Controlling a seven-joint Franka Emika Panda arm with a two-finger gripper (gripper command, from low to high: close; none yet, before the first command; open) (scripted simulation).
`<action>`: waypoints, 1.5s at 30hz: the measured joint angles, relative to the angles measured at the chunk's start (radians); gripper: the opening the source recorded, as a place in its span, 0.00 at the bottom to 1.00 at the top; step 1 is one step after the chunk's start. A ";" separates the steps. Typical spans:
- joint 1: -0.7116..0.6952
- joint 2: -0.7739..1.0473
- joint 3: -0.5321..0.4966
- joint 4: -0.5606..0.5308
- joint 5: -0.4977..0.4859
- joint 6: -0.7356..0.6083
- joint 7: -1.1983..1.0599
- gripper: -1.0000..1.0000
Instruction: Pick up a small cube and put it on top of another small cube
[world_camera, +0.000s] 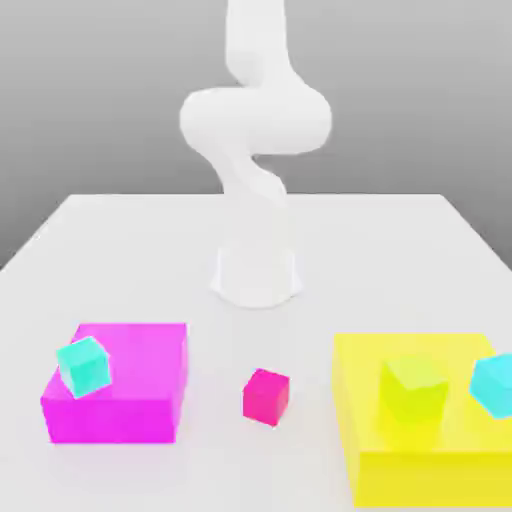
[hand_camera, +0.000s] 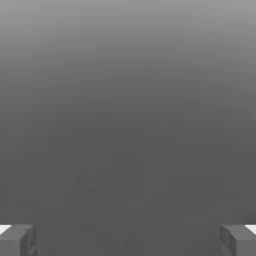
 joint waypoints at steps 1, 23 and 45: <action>-0.004 0.033 0.004 -0.030 0.008 0.026 0.015 0.50; -0.023 0.865 0.052 -0.544 -0.067 0.685 0.465 0.50; 0.055 0.659 0.073 -0.480 0.000 0.418 0.446 0.00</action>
